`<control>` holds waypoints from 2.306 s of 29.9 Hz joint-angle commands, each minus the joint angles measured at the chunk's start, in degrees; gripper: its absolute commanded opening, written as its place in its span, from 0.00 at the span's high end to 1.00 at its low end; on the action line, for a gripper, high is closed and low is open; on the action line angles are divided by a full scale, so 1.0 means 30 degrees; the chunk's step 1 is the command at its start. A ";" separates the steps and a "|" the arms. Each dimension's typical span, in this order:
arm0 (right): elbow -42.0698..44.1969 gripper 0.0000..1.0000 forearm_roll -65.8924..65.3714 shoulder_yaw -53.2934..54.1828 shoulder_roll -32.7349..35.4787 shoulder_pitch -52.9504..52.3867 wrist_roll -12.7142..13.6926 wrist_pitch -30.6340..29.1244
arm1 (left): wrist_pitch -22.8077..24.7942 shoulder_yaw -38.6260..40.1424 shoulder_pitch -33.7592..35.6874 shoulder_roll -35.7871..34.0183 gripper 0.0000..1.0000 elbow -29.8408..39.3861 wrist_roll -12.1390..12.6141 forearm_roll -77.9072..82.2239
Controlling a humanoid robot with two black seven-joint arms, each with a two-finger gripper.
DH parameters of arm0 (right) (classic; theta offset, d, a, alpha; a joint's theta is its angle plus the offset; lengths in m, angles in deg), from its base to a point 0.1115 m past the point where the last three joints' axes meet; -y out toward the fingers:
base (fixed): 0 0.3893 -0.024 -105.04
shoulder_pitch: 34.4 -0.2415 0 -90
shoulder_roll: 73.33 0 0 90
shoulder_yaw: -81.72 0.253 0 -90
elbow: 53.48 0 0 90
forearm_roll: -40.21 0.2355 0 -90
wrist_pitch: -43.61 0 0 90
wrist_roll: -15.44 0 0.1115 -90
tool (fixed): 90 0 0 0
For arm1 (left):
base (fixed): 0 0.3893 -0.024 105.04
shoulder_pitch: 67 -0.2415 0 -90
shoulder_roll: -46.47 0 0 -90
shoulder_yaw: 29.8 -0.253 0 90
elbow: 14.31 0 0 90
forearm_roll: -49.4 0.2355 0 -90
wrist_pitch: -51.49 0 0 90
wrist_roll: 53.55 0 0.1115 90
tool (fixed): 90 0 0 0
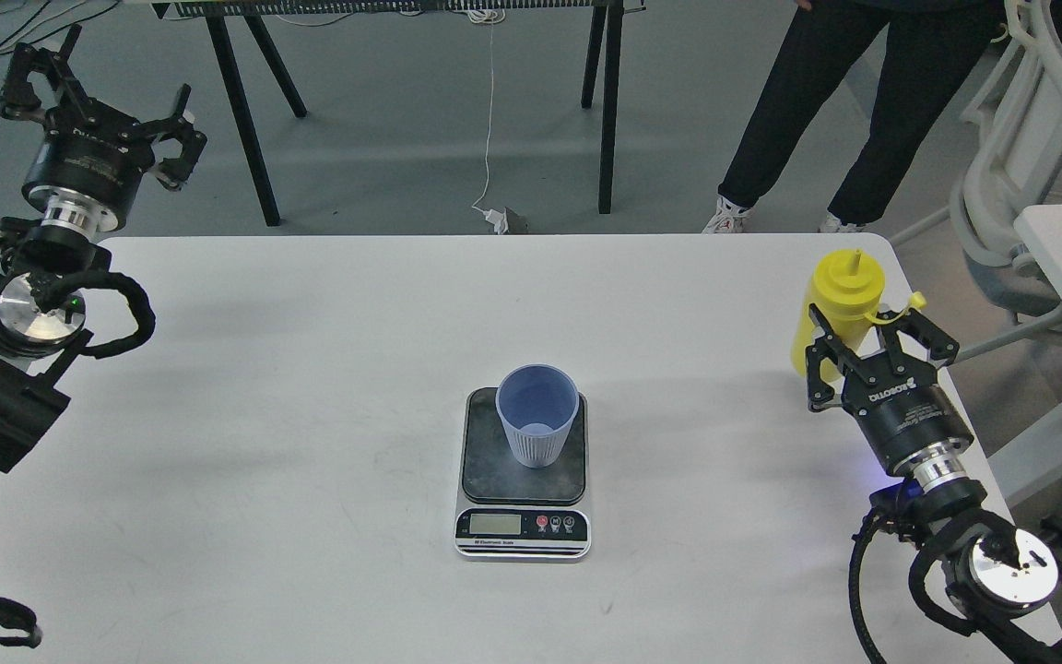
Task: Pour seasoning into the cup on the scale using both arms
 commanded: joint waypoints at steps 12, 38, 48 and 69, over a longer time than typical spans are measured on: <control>0.0914 0.51 0.0012 0.1062 -0.1906 0.2468 0.0056 0.0000 | -0.0001 -0.0175 0.0078 0.0012 0.00 0.0031 0.0020 0.0075; -0.0844 0.02 -0.1863 0.1471 0.3478 0.6892 -0.0178 0.0000 | -0.0001 0.0088 0.0078 -0.0164 0.00 0.0529 -0.0009 0.0046; 0.3428 0.01 -0.2829 0.5135 0.6912 0.2157 -0.0178 0.0000 | -0.0001 0.0088 -0.0010 -0.0340 0.00 0.0499 -0.0009 -0.0071; 1.3219 0.01 -0.4119 -0.0196 0.1111 -1.2913 0.0085 0.0000 | -0.0001 -0.0117 -0.0420 -0.0428 0.00 0.0236 -0.0009 0.0016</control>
